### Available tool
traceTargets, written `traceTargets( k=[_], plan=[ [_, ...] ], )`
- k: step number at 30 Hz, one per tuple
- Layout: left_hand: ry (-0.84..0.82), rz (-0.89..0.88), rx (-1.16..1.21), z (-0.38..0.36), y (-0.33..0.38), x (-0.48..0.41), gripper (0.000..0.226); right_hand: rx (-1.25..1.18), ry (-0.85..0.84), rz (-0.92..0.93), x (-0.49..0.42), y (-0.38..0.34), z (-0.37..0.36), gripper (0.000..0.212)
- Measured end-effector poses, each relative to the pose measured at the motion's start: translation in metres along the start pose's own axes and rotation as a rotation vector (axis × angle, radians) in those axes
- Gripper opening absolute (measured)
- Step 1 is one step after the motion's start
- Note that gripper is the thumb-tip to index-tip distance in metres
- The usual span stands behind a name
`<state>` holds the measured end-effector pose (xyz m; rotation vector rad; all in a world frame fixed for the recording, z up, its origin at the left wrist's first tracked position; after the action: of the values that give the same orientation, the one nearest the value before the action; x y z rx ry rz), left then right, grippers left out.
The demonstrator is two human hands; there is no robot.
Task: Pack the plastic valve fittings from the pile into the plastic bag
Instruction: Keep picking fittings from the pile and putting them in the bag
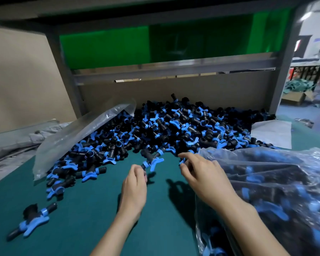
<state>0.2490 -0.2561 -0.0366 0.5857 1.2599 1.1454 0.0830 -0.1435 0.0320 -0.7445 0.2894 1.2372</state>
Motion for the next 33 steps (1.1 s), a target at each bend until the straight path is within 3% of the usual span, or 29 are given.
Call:
traceTargets(
  k=[5, 10, 13, 23, 33],
  plan=[
    [-0.17, -0.033, 0.152, 0.01, 0.007, 0.024, 0.039, -0.158, -0.036, -0.025, 0.017, -0.001, 0.0, 0.047],
    [-0.249, -0.106, 0.174, 0.011, 0.01, 0.027, 0.039, -0.296, 0.031, -0.096, 0.018, 0.001, 0.0, 0.029],
    [-0.241, -0.072, 0.231, 0.01, 0.01, 0.025, 0.025, -0.297, 0.033, -0.117, 0.017, 0.007, -0.003, 0.017],
    [-0.214, -0.096, 0.263, 0.011, 0.013, 0.024, 0.029, -0.276, -0.011, -0.107, 0.019, 0.008, -0.006, 0.018],
    [-0.231, -0.03, 0.291, 0.01, 0.013, 0.024, 0.017, -0.225, -0.023, -0.103, 0.019, 0.009, -0.006, 0.015]
  ],
)
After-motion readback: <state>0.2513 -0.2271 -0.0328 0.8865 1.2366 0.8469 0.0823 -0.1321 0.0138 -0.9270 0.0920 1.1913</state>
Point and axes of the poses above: each hand's wrist, its own x-axis away from the middle knuckle, its own z-axis out of the back of the hand, y = z × x, the point moved 1 cm from there along -x, towards the middle knuckle, and after that the axes turned 14 degrees about y, right-handed, at the moved point
